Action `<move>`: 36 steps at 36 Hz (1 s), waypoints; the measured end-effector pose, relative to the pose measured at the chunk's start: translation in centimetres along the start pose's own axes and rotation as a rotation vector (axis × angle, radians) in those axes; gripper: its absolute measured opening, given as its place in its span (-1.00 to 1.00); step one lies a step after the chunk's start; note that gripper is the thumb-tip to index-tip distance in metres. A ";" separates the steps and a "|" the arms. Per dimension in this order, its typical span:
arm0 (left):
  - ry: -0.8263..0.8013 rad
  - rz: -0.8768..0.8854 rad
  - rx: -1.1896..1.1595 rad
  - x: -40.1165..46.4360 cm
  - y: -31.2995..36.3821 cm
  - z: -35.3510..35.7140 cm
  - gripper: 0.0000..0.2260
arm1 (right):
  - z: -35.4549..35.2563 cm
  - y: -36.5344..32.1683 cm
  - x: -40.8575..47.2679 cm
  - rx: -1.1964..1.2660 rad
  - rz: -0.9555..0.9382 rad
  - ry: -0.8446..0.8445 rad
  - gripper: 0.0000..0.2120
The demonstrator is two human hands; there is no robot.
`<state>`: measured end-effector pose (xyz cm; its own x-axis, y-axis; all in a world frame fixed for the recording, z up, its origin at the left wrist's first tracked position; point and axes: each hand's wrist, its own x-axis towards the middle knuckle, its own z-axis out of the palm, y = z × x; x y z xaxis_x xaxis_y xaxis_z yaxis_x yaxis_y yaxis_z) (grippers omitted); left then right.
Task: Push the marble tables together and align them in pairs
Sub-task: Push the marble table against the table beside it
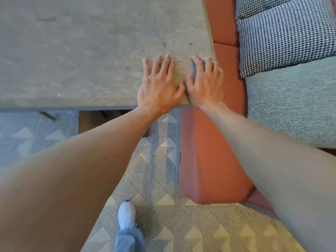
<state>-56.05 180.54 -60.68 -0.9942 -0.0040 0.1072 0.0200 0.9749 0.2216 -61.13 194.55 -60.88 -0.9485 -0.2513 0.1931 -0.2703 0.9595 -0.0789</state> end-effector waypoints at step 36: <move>-0.202 -0.286 -0.412 15.2 -7.0 -27.9 -0.58 | -22.3 -4.0 21.5 0.202 -0.081 -0.628 -0.51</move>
<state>-68.32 167.48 -33.55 -0.9657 -0.1740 -0.1928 -0.2552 0.7732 0.5806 -76.81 188.13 -34.63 -0.8237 -0.4065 -0.3954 -0.3124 0.9072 -0.2818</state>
